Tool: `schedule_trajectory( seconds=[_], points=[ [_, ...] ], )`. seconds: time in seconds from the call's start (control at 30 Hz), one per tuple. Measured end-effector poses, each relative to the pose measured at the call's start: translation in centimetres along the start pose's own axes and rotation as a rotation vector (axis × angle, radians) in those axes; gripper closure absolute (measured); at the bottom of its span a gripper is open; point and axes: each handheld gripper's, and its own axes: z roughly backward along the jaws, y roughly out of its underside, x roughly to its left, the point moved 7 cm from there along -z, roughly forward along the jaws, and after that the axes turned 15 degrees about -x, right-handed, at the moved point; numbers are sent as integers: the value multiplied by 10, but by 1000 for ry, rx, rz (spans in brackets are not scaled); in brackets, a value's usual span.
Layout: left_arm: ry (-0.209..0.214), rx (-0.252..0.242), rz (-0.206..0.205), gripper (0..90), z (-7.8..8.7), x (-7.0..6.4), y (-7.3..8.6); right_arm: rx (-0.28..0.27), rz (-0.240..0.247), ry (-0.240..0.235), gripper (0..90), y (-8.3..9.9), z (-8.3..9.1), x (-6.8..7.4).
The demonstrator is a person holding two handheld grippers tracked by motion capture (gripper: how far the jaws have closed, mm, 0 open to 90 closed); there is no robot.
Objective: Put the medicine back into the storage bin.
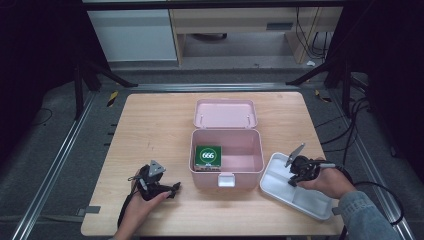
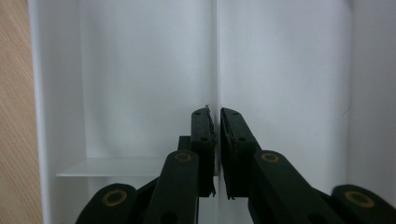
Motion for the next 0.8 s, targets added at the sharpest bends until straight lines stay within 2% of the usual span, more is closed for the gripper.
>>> schedule_trajectory(
  seconds=[0.07, 0.23, 0.37, 0.43, 0.53, 0.63, 0.8],
  points=[
    [0, 0, 0, 13, 0, 0, 0, 13, 13, -8, 863, 0, -1, -1],
    [0, 0, 0, 13, 0, 0, 0, 33, 5, -15, 887, -1, -1, -1],
    [0, 1, 0, 13, 0, 0, 0, 36, 27, -21, 893, -1, -1, -1],
    [0, 0, 1, 13, 0, 0, 0, 22, 31, -22, 896, 0, 0, -2],
    [0, 0, 1, 13, 0, 0, 0, -13, 11, -20, 896, -1, 6, -2],
    [0, 0, 1, 13, 0, 0, 0, -68, -8, -8, 897, -3, 15, -5],
    [0, 0, 1, 13, 0, 0, 0, -129, -17, 16, 898, -7, 32, -11]
  ],
)
